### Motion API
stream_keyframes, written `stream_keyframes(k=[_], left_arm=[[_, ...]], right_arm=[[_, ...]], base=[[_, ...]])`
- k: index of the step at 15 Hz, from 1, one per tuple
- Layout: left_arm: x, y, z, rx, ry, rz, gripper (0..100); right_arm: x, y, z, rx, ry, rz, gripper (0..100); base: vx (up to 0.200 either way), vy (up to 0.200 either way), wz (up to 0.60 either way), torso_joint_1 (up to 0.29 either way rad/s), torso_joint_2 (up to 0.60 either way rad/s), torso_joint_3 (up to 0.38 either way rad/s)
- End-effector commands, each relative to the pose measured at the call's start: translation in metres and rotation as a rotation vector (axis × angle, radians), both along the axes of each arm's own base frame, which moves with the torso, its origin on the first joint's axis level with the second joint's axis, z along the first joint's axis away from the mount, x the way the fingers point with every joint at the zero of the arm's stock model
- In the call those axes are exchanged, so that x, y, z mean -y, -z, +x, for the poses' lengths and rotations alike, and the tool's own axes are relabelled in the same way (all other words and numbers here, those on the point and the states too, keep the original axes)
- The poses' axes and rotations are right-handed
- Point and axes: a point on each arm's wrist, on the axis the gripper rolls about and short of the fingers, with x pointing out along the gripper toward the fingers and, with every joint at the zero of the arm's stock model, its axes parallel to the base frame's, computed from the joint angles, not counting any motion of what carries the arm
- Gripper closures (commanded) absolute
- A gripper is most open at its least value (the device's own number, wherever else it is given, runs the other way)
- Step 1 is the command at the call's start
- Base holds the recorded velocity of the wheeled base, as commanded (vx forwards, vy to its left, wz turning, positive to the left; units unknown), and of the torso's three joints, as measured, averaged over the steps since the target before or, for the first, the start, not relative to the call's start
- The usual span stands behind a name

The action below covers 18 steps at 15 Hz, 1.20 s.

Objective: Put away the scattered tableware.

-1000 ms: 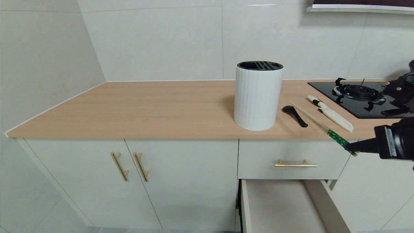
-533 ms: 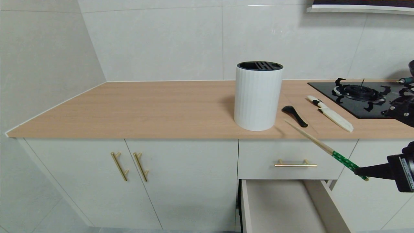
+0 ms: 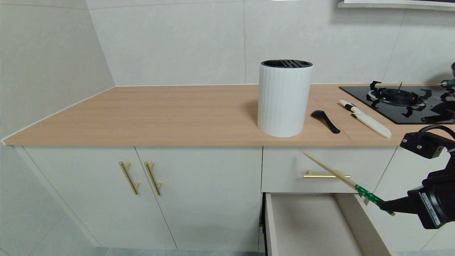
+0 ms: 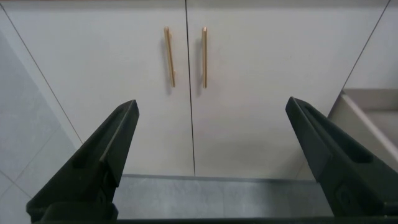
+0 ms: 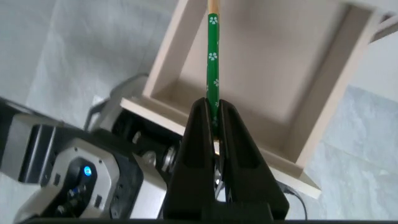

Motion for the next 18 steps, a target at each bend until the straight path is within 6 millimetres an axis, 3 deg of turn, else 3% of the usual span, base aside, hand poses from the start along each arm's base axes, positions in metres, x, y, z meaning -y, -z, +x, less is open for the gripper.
stream_keyframes(k=[1, 10, 15, 18], left_arm=[[0.000, 0.000, 0.000, 0.000, -0.001, -0.001, 0], [0.000, 0.000, 0.000, 0.000, -0.001, 0.000, 0], [0.000, 0.000, 0.000, 0.000, -0.001, -0.001, 0], [0.000, 0.000, 0.000, 0.000, -0.001, 0.000, 0]], right_arm=[[-0.002, 0.005, 0.001, -0.019, -0.012, -0.009, 100], [-0.011, 0.018, 0.007, -0.078, -0.049, -0.029, 100], [-0.014, 0.026, 0.014, -0.117, -0.052, -0.043, 100], [-0.025, 0.046, 0.034, -0.187, -0.054, -0.064, 100]], base=[[0.000, 0.000, 0.00, -0.163, 0.44, 0.261], [0.000, 0.000, 0.00, -0.150, 0.45, 0.305], [0.000, 0.000, 0.00, -0.025, 0.10, 0.069], [0.000, 0.000, 0.00, 0.000, 0.00, 0.000]])
